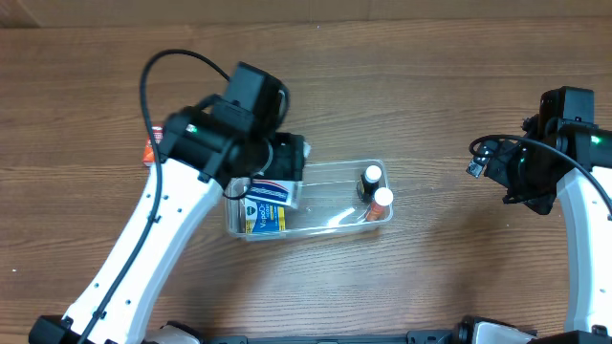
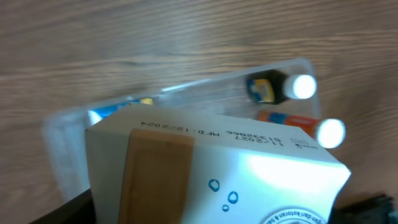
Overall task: Pack container
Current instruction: 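Place the Hansaplast box in the container beside the VapoDrops box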
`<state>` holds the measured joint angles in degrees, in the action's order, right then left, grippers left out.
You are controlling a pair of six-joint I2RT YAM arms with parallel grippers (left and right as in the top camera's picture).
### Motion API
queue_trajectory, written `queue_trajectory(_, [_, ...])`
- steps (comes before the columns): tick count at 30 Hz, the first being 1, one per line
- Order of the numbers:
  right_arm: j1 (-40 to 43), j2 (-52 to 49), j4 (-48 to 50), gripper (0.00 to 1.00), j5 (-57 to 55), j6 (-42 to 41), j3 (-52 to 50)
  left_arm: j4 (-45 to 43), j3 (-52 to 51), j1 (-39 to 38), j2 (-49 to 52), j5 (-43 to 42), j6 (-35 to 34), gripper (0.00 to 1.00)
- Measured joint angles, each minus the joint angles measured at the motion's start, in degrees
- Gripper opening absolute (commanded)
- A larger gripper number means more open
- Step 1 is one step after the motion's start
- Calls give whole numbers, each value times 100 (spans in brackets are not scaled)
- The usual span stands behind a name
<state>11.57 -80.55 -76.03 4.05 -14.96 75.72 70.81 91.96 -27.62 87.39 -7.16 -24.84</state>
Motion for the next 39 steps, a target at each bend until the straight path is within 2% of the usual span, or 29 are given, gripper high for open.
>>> queue_trajectory(2, [0, 0, -4, 100, 2, 0, 0, -50, 0, -205, 52, 4, -494, 19])
queue_trajectory(5, [0, 0, -9, 100, 4, 0, 0, -55, 0, -317, 332, 7, -824, 5])
queue_trajectory(13, [0, 0, -4, 100, 4, 0, 0, -52, 0, -562, 1604, 9, -1552, 5])
queue_trajectory(18, [2, 0, -9, 100, 4, -2, 0, -68, 0, -907, 2135, 337, -1897, 4])
queue_trajectory(26, [0, 0, -26, 100, 4, 0, 0, -76, 0, -911, 2262, 704, -2138, 10])
queue_trajectory(28, [2, 0, -28, 100, 2, 0, 0, -96, -22, -911, 2262, 748, -2173, 33])
queue_trajectory(29, [0, 0, -33, 100, 2, 0, 0, -122, -83, -911, 2262, 752, -2177, 36])
queue_trajectory(32, [0, 0, -33, 100, 2, -2, 0, -356, -365, -905, 2264, 791, -2179, 69])
queue_trajectory(33, [2, 0, -35, 100, 4, 0, 0, -387, -389, -905, 2264, 791, -2177, 77])
queue_trajectory(36, [0, 0, -50, 100, 4, 0, 0, -492, -415, -905, 2264, 796, -2109, 85])
queue_trajectory(39, [0, 0, -48, 100, 2, -2, 0, -514, -420, -905, 2264, 809, -2059, 88])
